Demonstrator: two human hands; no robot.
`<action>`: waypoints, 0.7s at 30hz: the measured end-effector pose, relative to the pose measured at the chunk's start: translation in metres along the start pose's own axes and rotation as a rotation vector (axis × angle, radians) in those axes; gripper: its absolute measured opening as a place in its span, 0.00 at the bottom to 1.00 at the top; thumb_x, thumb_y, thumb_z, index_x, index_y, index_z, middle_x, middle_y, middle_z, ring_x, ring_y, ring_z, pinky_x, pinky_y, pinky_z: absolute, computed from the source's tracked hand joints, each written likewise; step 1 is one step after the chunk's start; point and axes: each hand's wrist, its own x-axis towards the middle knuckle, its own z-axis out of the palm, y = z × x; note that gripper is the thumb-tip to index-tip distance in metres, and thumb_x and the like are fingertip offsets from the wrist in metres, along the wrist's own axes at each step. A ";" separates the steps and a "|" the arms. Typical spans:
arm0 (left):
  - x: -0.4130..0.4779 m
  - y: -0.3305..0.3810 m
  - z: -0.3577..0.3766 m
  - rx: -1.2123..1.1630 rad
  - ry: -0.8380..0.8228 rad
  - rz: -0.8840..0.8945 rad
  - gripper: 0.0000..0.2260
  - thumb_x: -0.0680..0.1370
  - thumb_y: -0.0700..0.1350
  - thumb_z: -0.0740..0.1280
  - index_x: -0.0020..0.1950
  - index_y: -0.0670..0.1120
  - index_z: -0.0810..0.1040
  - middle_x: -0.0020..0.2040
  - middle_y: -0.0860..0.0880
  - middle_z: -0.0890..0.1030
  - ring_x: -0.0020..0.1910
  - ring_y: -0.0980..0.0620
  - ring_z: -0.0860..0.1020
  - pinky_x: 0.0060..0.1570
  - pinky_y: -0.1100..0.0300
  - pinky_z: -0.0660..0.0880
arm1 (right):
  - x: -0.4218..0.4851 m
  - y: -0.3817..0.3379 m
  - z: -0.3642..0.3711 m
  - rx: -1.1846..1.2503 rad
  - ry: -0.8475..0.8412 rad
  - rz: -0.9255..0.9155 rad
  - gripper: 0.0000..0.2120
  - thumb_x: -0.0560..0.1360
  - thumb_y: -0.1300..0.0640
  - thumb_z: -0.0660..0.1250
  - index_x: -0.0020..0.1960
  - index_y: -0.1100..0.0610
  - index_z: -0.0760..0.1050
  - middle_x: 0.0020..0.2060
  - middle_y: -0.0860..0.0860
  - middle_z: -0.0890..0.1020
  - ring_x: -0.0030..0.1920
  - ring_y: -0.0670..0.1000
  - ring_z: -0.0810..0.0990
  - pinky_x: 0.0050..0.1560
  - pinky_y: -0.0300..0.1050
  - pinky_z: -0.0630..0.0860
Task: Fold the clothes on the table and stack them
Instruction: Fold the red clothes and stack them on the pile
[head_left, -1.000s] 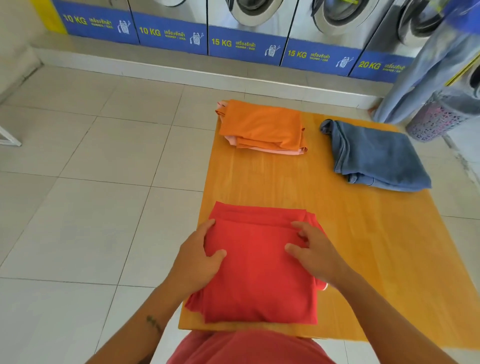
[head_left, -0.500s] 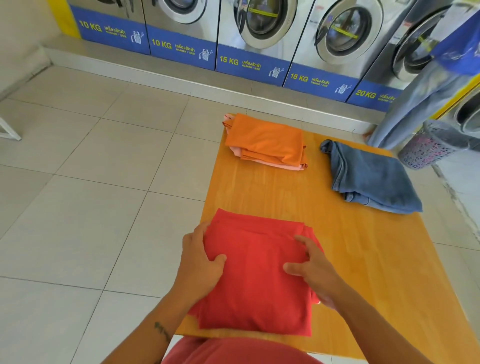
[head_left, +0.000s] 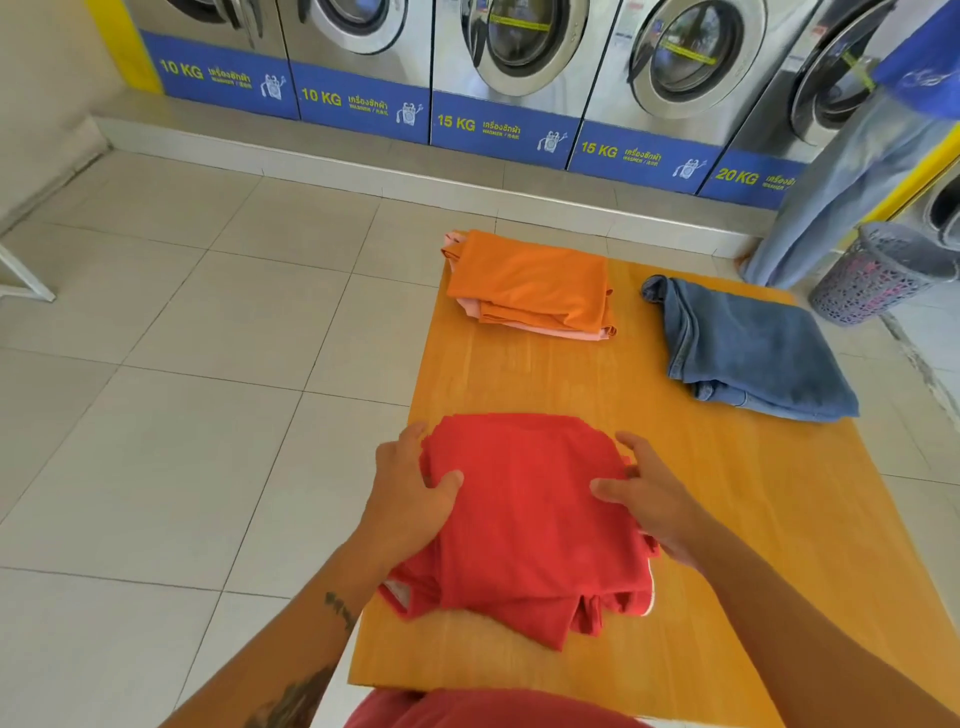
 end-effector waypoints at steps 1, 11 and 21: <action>-0.002 -0.003 0.001 0.027 -0.025 -0.005 0.31 0.76 0.53 0.68 0.76 0.56 0.58 0.69 0.48 0.65 0.56 0.55 0.75 0.59 0.58 0.73 | 0.000 0.009 0.003 -0.046 -0.005 0.006 0.37 0.73 0.58 0.73 0.75 0.44 0.58 0.62 0.49 0.74 0.56 0.51 0.79 0.54 0.53 0.78; -0.022 0.000 0.015 -0.131 -0.082 0.070 0.26 0.76 0.47 0.69 0.70 0.68 0.67 0.71 0.59 0.67 0.68 0.58 0.70 0.67 0.54 0.71 | -0.013 0.023 0.009 -0.018 0.082 -0.193 0.31 0.73 0.62 0.72 0.70 0.41 0.69 0.65 0.41 0.71 0.61 0.47 0.74 0.63 0.50 0.73; -0.005 0.012 0.003 -0.211 -0.240 -0.103 0.20 0.75 0.43 0.71 0.63 0.63 0.78 0.67 0.55 0.73 0.61 0.55 0.75 0.59 0.60 0.73 | -0.011 0.014 0.011 -0.055 0.009 -0.052 0.27 0.71 0.63 0.72 0.63 0.38 0.77 0.62 0.43 0.75 0.55 0.46 0.78 0.58 0.46 0.75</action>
